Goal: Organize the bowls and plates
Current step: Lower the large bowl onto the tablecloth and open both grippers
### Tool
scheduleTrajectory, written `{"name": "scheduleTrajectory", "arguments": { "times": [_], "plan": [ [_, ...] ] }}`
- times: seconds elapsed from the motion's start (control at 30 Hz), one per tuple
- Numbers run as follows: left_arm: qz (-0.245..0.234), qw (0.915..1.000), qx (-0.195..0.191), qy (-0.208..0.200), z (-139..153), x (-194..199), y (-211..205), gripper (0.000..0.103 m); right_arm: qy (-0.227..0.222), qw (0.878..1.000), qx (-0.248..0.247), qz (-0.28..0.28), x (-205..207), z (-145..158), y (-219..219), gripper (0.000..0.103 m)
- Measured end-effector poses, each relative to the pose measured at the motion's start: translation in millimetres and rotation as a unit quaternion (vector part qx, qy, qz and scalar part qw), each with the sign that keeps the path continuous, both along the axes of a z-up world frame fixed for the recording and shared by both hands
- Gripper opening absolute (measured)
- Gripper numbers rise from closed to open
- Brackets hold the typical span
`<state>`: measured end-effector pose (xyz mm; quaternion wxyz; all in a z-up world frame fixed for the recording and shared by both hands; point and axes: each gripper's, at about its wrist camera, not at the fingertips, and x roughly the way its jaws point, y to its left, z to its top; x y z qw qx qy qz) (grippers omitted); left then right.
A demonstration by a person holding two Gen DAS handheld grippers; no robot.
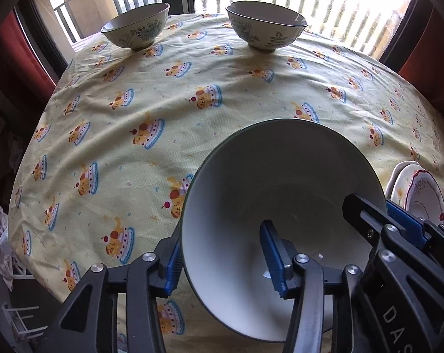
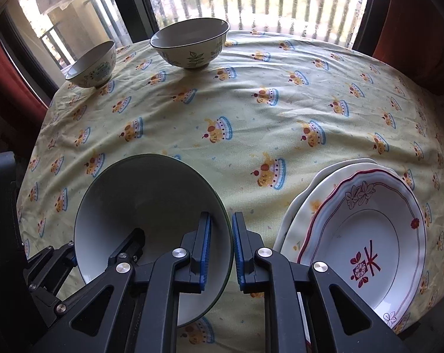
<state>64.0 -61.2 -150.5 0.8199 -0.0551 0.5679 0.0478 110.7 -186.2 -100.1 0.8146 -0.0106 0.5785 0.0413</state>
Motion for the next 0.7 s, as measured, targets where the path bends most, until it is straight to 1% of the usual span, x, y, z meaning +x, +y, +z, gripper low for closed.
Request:
{"name": "scheduleTrajectory", "arguments": {
  "times": [0.03, 0.07, 0.1, 0.13, 0.27, 0.33, 0.5, 0.7],
  "plan": [
    [0.001, 1.0000, -0.001, -0.002, 2, -2, -1, 0.063, 0.001, 1.000, 0.002, 0.002, 0, 1, -1, 0.036],
    [0.001, 1.0000, -0.001, -0.003, 5, -3, -1, 0.064, 0.000, 1.000, 0.004, 0.003, -2, 3, -1, 0.044],
    [0.001, 1.0000, -0.001, -0.006, 8, -3, -1, 0.067, -0.004, 1.000, 0.003, 0.001, -3, 5, -2, 0.055],
    [0.000, 1.0000, 0.000, -0.008, 11, -4, -1, 0.071, -0.007, 1.000, 0.003, 0.001, -3, 8, -3, 0.058],
    [-0.005, 0.9998, -0.002, -0.019, 27, -2, 2, 0.076, -0.014, 1.000, 0.012, 0.006, -3, 21, -1, 0.060],
    [-0.009, 0.9997, -0.003, -0.024, 33, 0, 5, 0.079, -0.019, 1.000, 0.014, 0.004, -1, 28, 2, 0.063],
    [-0.016, 0.9992, -0.008, -0.037, 47, 10, 22, 0.080, -0.032, 0.999, 0.013, -0.003, 7, 41, 15, 0.065],
    [-0.032, 0.9980, -0.008, -0.054, 59, 25, 52, 0.080, -0.045, 0.999, 0.004, -0.019, 18, 53, 45, 0.065]
  ]
}}
